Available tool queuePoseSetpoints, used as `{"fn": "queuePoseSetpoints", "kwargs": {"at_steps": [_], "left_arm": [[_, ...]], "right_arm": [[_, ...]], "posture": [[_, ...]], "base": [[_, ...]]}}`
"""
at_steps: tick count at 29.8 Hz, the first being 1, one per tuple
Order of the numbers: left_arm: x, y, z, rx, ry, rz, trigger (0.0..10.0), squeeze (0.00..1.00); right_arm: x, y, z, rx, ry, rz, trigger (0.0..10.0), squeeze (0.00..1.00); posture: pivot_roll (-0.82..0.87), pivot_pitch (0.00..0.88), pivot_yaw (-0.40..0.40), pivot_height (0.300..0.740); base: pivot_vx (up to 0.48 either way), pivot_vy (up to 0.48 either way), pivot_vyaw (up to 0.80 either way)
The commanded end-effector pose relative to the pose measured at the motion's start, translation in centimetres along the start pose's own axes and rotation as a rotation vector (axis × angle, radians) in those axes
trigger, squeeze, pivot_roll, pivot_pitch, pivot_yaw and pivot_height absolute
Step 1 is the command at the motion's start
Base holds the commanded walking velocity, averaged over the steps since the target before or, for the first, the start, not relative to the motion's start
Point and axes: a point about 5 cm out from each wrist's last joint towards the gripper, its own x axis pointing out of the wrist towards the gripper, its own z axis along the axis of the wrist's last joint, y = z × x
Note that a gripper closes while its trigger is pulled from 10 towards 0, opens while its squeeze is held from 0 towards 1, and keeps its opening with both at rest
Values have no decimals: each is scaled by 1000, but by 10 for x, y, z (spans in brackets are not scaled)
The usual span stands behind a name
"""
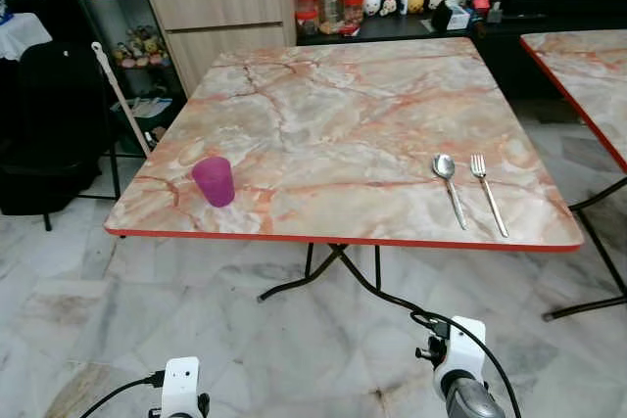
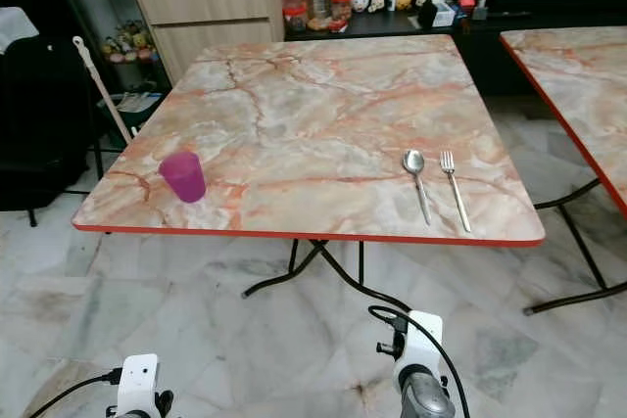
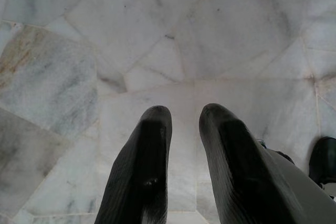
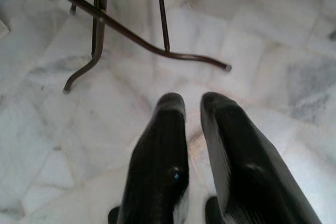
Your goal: Setting the table
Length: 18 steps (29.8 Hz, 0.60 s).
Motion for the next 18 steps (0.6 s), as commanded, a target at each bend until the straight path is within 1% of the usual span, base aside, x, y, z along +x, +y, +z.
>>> {"fn": "queuePoseSetpoints", "kwargs": {"at_steps": [1, 3, 4, 5, 9, 10, 13, 18], "left_arm": [[-1, 6, -2, -14, -5, 17, 10000, 0], [-1, 6, -2, -16, -5, 19, 10000, 0], [-1, 6, -2, -16, -5, 19, 10000, 0], [-1, 6, -3, -16, -4, 19, 10000, 0], [-2, 7, -3, -15, -2, 17, 10000, 0], [-2, 7, -4, -16, -1, 16, 10000, 0], [-2, 5, -5, -16, 2, 12, 10000, 0], [-2, 5, -6, -17, 3, 12, 10000, 0]], "right_arm": [[1, 4, 9, -24, -66, 38, 10000, 0], [0, 4, 13, -45, -107, 58, 10000, 0], [0, 4, 13, -45, -107, 58, 10000, 0], [0, 4, 17, -66, -144, 71, 10000, 0], [-2, 9, 33, -89, -263, 117, 10000, 0], [-3, 15, 42, -89, -321, 148, 10000, 0], [-4, 23, 54, -94, -393, 186, 10000, 0], [-6, 35, 69, -99, -472, 222, 10000, 0]], "posture": [[25, 0, 88, 740], [23, 0, 86, 740], [23, 0, 86, 740], [19, 0, 85, 740], [13, 0, 86, 740], [0, 0, 86, 740], [-2, 0, 84, 740], [-4, 0, 80, 740]], "base": [[0, 0, 0], [0, 0, 0], [0, 0, 0], [0, 0, 0], [0, 0, 0], [0, 0, 0], [0, 0, 0], [0, 0, 0]]}}
